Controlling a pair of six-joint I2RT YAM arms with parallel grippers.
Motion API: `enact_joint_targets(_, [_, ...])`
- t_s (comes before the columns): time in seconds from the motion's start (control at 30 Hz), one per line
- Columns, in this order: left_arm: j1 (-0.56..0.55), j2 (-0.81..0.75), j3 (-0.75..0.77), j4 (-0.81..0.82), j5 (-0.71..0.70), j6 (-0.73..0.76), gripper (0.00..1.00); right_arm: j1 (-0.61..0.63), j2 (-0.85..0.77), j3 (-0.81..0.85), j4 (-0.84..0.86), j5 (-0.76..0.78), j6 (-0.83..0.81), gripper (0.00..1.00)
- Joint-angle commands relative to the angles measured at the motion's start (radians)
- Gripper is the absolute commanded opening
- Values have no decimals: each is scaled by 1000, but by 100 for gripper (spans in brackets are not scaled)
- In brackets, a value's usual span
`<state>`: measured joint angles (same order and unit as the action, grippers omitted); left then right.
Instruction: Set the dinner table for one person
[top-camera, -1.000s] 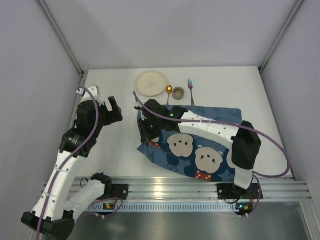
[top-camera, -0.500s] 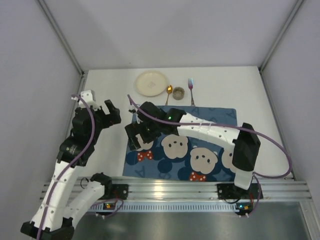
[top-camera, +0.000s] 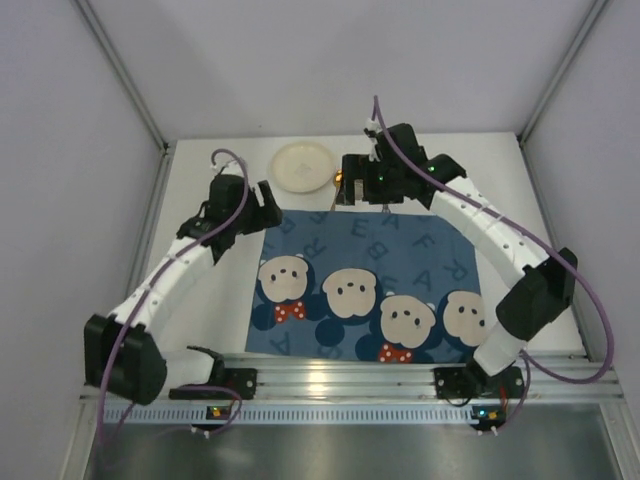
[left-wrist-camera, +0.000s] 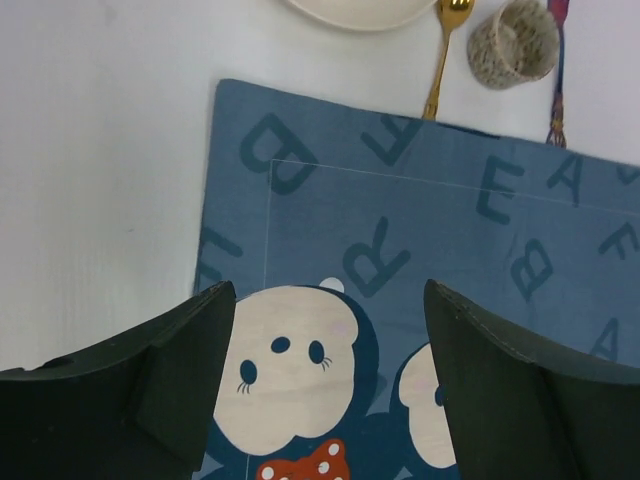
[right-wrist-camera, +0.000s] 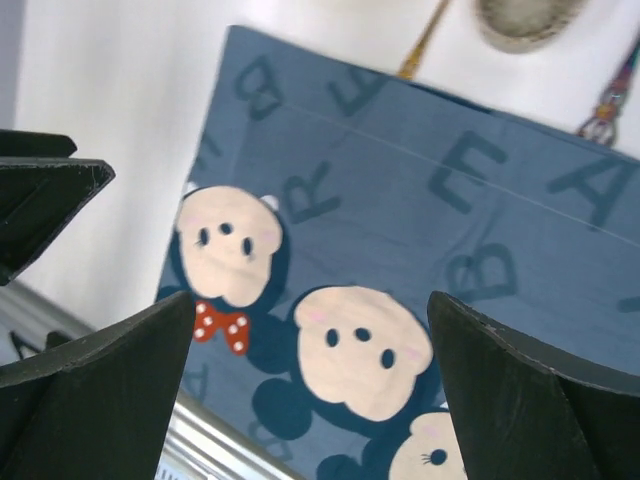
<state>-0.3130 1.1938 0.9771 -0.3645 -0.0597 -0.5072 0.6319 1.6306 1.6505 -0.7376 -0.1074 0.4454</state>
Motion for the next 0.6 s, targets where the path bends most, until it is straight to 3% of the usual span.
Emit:
enact_joint_targets(0.0, [-12,166,119,-43,138,61,80,-50,66,83,-77,5,-48,100])
enact_joint_targets(0.1, [-14,353,162,1,214,76,80,-92,141,156,-92,-17,-66,100])
enact_joint_targets(0.3, [-12,574,255,12,311,56,78,-149,353,406,-132,-87,-59,100])
enact_joint_targets(0.57, [-12,555,140,-53,192,78,75,-161,609,640,-149,-97,-30,98])
